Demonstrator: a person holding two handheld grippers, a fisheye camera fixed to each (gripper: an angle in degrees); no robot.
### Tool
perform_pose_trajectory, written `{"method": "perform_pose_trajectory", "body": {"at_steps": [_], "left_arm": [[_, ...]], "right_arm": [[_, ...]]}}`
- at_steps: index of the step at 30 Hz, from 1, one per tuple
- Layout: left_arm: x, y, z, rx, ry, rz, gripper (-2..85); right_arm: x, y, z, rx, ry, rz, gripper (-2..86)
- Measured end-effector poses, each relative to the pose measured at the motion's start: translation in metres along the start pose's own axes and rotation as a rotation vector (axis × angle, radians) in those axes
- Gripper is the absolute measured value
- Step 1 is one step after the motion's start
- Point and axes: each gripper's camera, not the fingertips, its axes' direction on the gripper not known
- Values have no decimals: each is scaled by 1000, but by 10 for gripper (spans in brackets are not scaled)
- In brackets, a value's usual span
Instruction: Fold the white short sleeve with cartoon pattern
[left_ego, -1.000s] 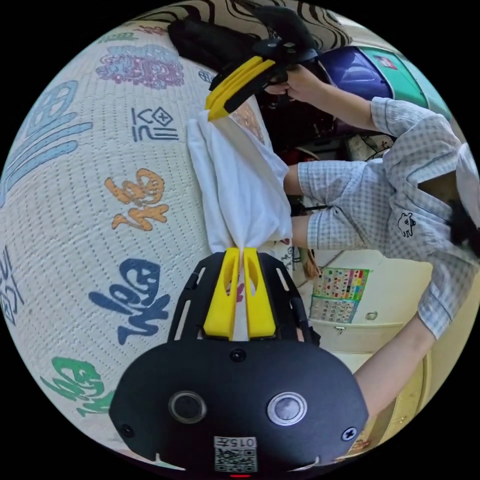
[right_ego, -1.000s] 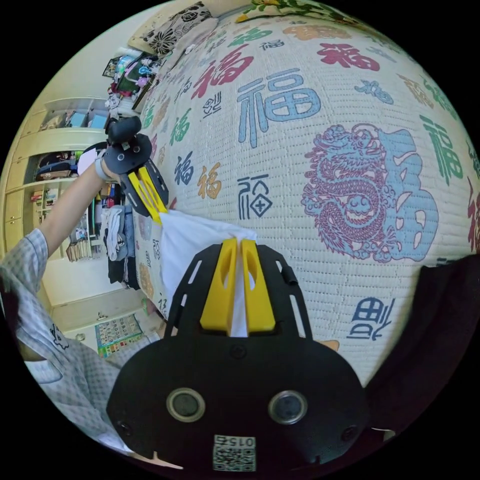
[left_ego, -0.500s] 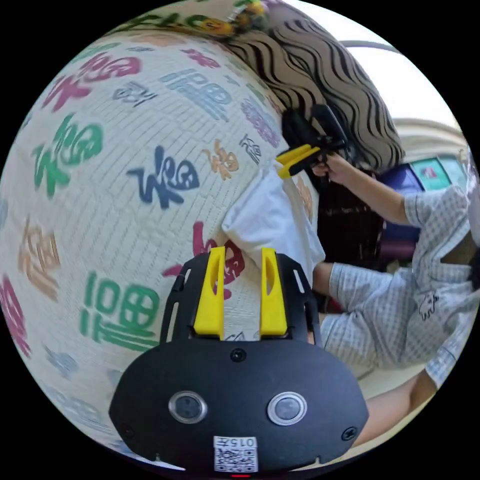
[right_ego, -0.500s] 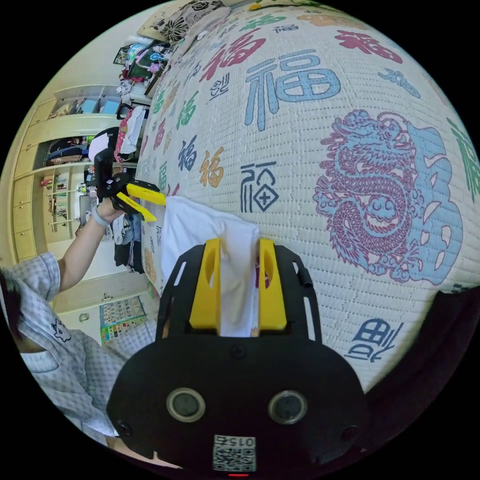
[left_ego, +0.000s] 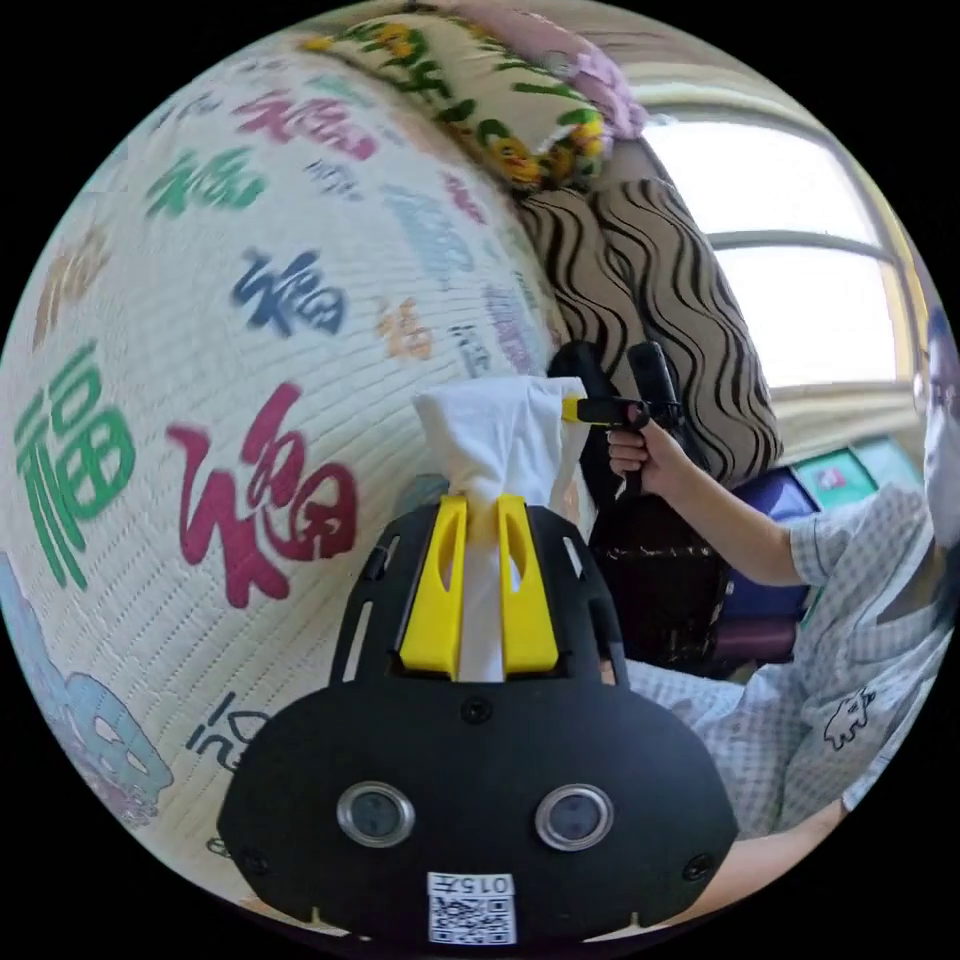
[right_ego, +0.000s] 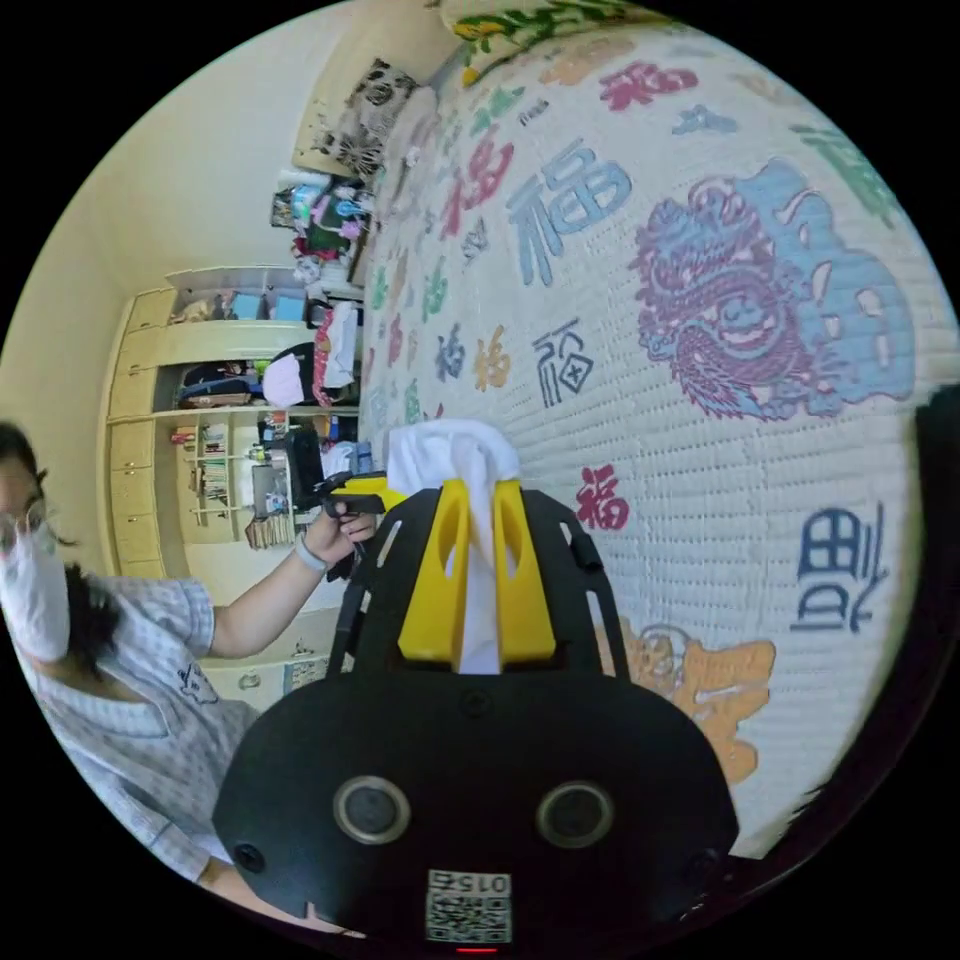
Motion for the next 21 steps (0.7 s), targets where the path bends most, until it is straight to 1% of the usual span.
{"method": "perform_pose_trajectory", "body": {"at_steps": [2, 4, 5, 7, 10, 14, 17, 19, 21], "left_arm": [[40, 6, -7, 17, 10, 107, 51], [100, 17, -14, 64, 10, 245, 50], [115, 20, -15, 78, 11, 278, 50], [170, 31, -11, 123, 30, 383, 50], [230, 43, 5, 157, 59, 484, 51], [287, 51, 29, 206, 119, 570, 50], [322, 47, 48, 238, 234, 605, 50], [340, 38, 64, 271, 329, 585, 50], [346, 28, 77, 294, 353, 545, 51]], "right_arm": [[-16, 40, -33, 121, -34, -55, 46], [-29, 74, -62, 223, -59, -96, 46], [-38, 96, -80, 279, -59, -126, 46], [-52, 129, -106, 353, -20, -174, 47], [-74, 177, -148, 464, 62, -211, 48], [-105, 230, -196, 609, 184, -215, 49], [-126, 248, -225, 676, 302, -200, 49], [-135, 244, -238, 685, 381, -195, 48], [-134, 227, -247, 659, 447, -154, 49]]}}
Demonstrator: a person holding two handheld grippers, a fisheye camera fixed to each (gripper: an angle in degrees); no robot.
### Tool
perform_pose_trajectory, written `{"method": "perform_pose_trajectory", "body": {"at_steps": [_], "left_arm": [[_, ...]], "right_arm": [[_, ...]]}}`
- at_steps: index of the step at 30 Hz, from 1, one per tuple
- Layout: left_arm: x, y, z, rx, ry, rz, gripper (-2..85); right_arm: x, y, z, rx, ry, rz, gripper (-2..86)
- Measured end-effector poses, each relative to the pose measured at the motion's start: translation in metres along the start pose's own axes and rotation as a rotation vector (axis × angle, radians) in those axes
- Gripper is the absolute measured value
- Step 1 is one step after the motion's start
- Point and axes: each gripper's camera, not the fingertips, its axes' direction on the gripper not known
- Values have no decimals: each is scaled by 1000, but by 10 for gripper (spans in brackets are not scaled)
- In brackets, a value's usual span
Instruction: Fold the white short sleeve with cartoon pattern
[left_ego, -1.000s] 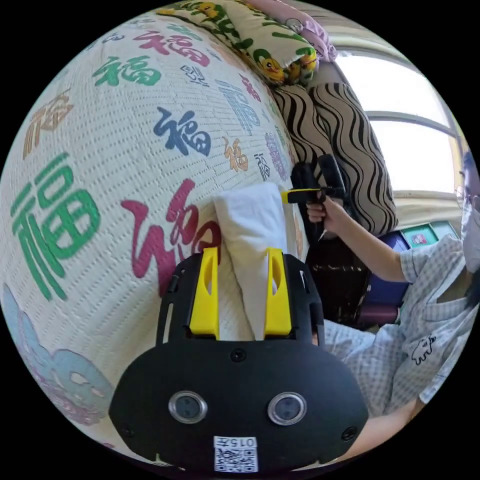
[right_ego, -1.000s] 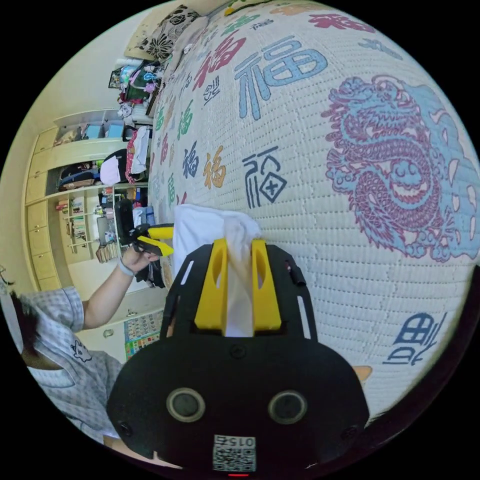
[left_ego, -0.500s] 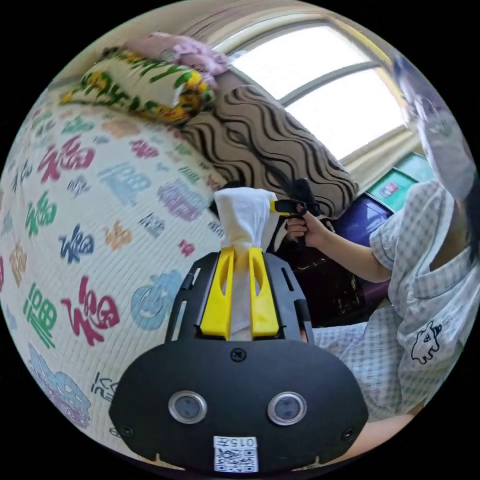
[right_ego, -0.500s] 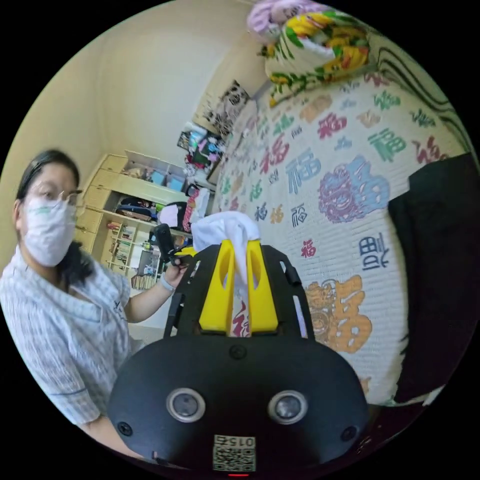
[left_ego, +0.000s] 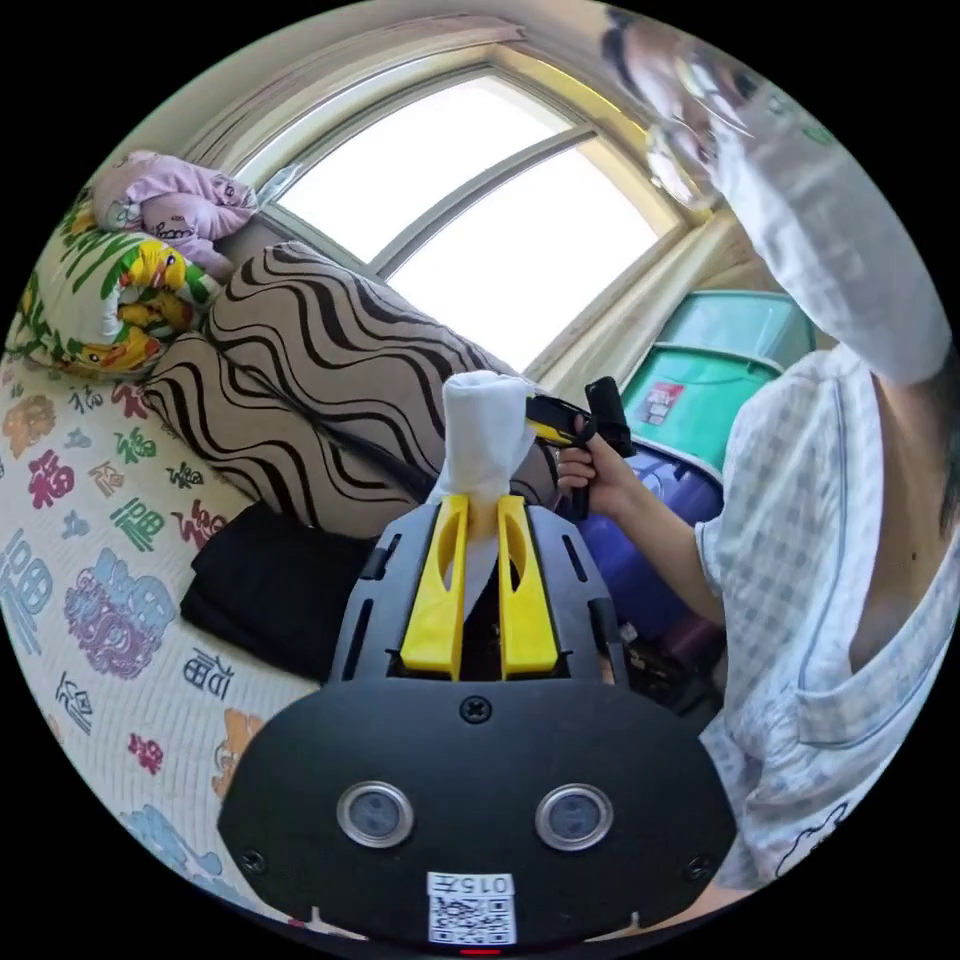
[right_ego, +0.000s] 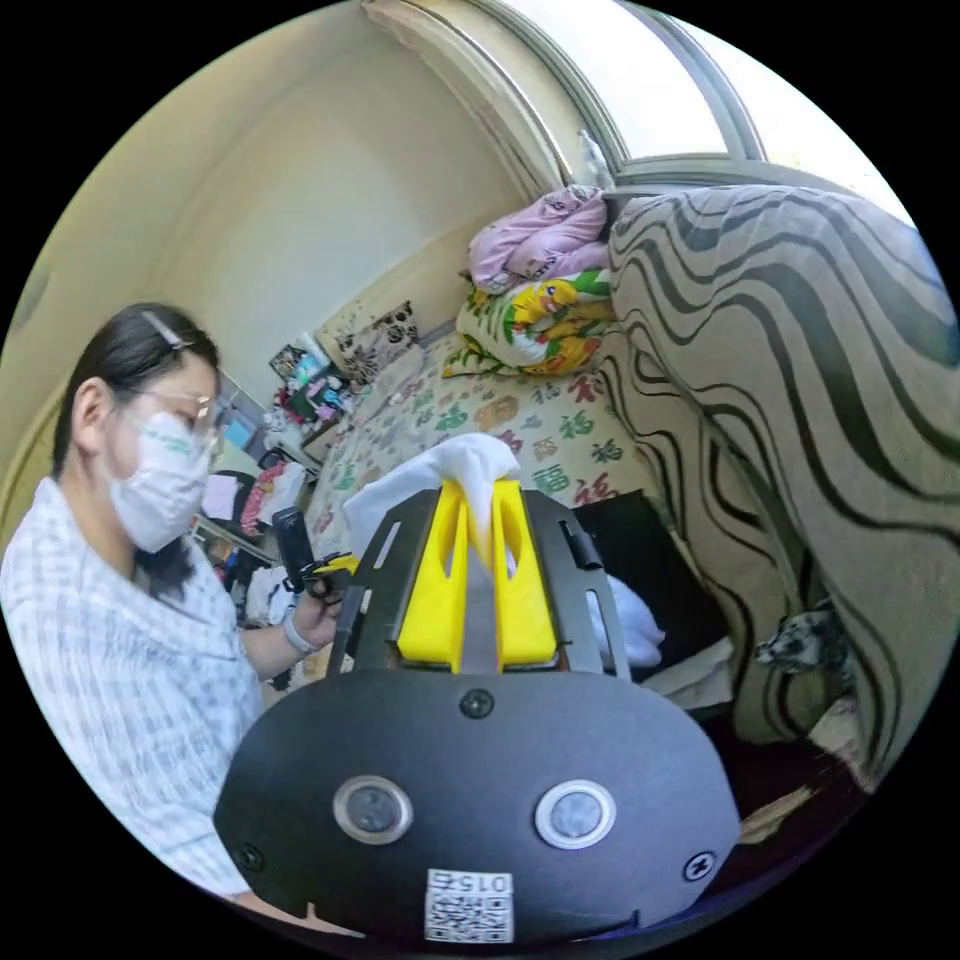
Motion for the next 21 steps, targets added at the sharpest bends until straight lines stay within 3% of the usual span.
{"method": "perform_pose_trajectory", "body": {"at_steps": [4, 8, 12, 15, 19, 21], "left_arm": [[-42, 0, 38, 19, -186, -153, 57], [-91, 24, 71, -135, -486, -275, 57], [-91, 47, 50, -119, -514, -349, 47], [-72, 71, 34, -175, -510, -377, 48], [-37, 115, 8, -264, -488, -461, 49], [-19, 134, -9, -291, -522, -495, 50]], "right_arm": [[41, -41, 75, -162, 157, -4, 55], [112, -49, 181, -380, 135, 255, 74], [98, -41, 205, -396, 163, 214, 81], [73, -13, 226, -547, 199, 129, 73], [67, 39, 261, -824, 388, 137, 32], [64, 50, 265, -806, 390, 164, 13]]}}
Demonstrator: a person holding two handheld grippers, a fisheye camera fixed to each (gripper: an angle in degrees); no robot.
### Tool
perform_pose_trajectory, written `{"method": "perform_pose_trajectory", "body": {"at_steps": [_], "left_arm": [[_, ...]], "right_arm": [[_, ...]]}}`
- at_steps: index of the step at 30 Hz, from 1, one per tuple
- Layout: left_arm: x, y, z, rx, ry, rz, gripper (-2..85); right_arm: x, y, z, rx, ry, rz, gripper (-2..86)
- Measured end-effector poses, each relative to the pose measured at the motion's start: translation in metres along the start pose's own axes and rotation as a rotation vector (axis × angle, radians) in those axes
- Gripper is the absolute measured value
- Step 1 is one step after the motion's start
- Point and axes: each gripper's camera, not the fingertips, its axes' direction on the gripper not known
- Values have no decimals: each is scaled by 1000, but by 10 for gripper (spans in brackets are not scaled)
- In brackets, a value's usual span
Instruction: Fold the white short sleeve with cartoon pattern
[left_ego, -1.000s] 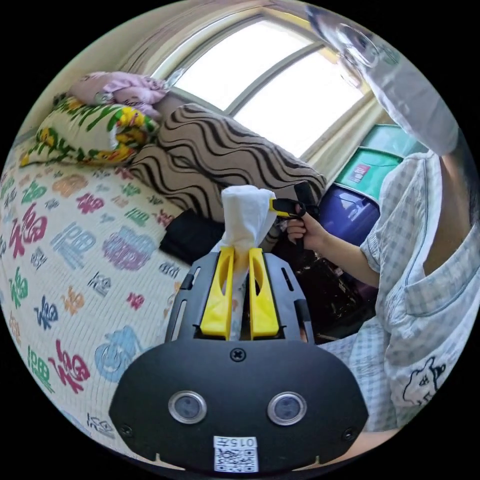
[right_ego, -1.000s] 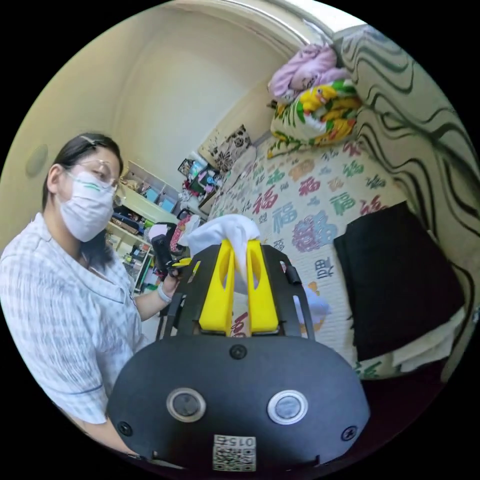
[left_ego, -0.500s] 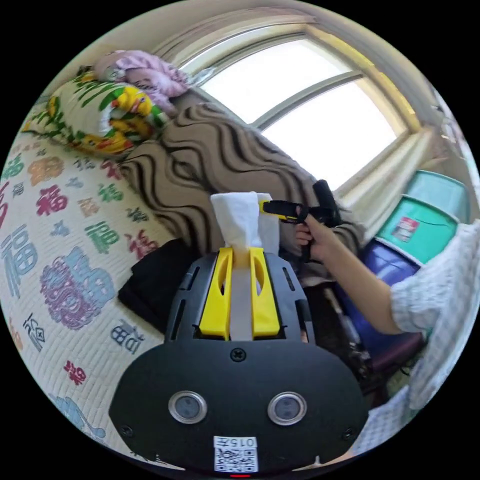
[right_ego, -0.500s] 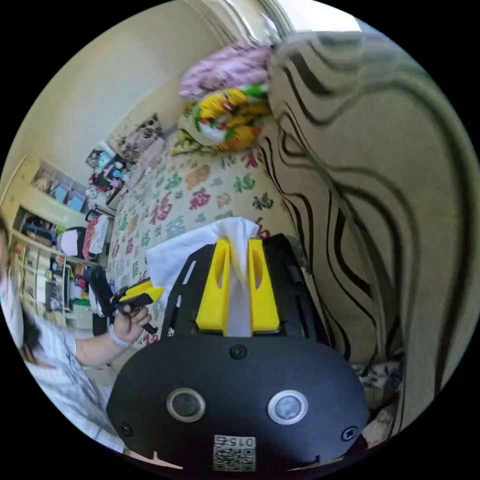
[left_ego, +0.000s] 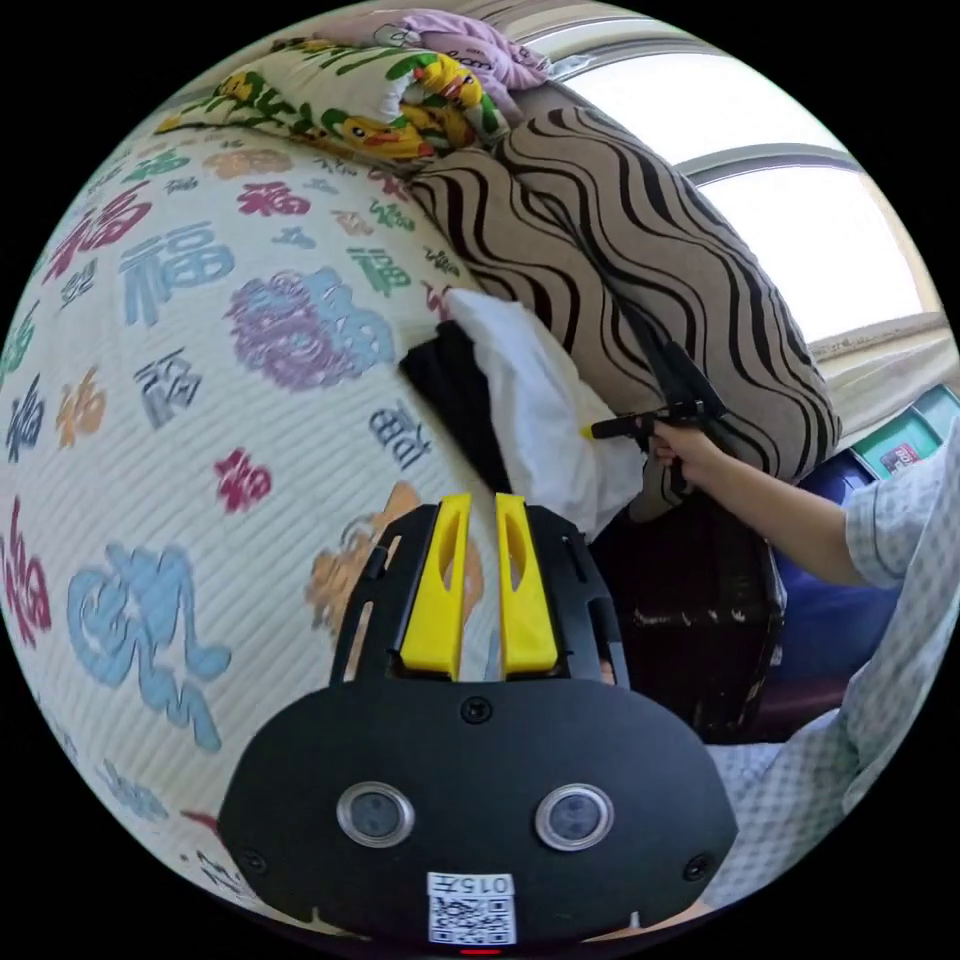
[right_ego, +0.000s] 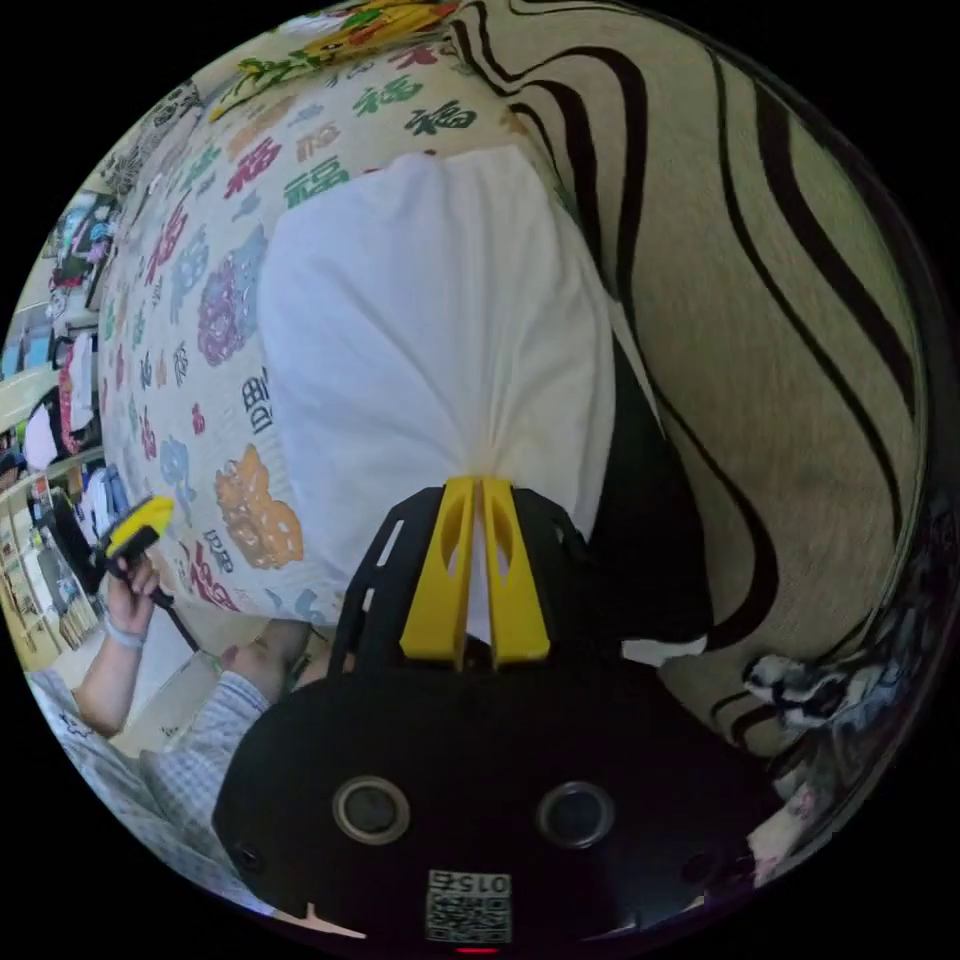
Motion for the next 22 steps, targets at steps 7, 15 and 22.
{"method": "perform_pose_trajectory", "body": {"at_steps": [7, 15, 22], "left_arm": [[-51, 134, -111, 50, -205, -342, 61], [-105, 275, -324, 205, -900, -739, 90], [-165, 345, -434, 243, -959, -805, 80]], "right_arm": [[-105, 11, -21, 169, -158, -116, -4], [-316, 31, 45, -33, -318, -507, -6], [-473, 71, 92, -222, -464, -627, -6]]}}
